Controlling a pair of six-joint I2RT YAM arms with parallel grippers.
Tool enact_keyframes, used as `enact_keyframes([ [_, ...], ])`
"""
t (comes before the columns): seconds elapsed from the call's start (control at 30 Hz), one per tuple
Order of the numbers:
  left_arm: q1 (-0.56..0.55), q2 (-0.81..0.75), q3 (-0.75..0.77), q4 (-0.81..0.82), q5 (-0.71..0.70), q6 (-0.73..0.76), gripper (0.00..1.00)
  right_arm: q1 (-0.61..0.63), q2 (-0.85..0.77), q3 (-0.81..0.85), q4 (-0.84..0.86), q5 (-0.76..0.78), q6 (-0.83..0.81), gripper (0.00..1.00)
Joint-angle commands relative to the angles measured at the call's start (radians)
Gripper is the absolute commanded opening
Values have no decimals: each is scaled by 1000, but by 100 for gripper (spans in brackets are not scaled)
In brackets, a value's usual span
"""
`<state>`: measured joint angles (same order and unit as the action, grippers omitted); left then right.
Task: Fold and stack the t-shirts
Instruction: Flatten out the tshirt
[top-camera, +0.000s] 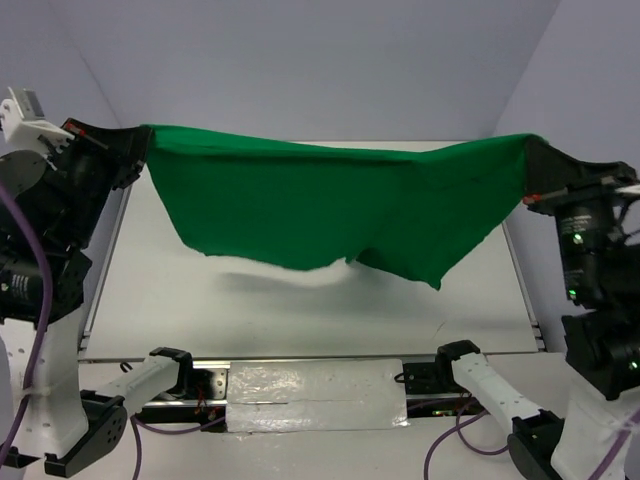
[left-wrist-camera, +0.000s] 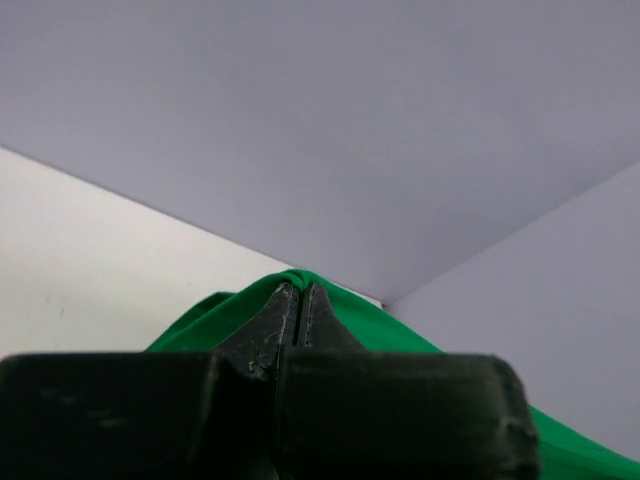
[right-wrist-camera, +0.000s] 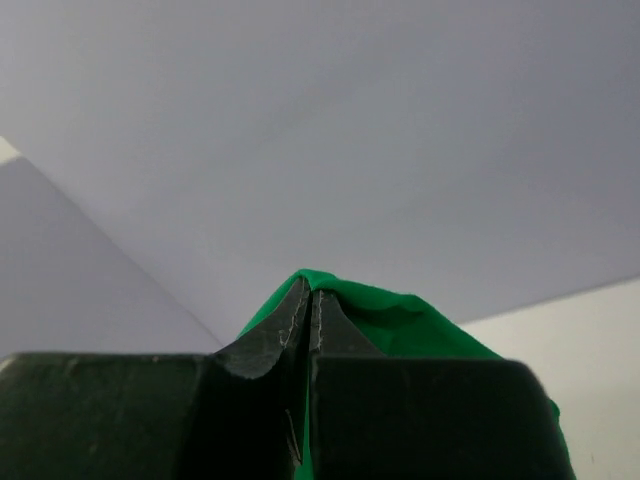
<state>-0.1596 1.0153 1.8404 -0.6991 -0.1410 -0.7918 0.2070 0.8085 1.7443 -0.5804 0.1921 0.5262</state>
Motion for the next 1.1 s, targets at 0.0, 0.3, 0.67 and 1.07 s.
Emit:
enact_keyframes([
  [0.0,2,-35,75,29,50,25,0,5,-25,133,2,41,-66,0],
  [0.3,2,-41,120,-3,73,12,0,5,15,262,11,128,-144,0],
  [0.67,6,60,-271,-31,-55,45,0,3,254,-40,91,207,-219,0],
  [1.07,216,723,-356,98,-19,117,0,5,1022,76,208,72,-177,0],
])
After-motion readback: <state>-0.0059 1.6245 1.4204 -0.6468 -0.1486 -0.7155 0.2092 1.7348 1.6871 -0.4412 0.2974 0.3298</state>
